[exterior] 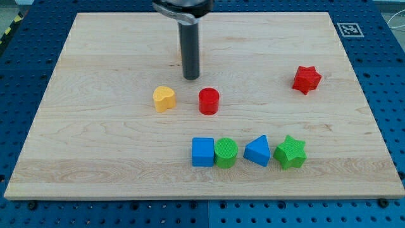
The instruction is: Slide the red circle closer to the yellow heart
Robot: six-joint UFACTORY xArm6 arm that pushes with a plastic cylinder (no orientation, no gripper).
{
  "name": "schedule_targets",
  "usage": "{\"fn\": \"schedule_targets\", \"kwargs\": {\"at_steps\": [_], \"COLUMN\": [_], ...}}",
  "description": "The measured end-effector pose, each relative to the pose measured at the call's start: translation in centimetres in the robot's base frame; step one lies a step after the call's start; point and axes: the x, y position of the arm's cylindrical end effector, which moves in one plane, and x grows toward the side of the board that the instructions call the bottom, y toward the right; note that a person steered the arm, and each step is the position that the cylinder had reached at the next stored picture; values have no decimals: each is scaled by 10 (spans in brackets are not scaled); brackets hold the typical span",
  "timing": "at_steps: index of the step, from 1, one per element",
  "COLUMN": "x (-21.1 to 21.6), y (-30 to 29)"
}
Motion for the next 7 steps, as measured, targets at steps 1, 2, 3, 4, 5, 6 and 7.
{"fn": "schedule_targets", "kwargs": {"at_steps": [1,2,3,4,5,6,7], "x": [6,22,37,42,42,44,58], "y": [21,29,32,41,63,85,86]}}
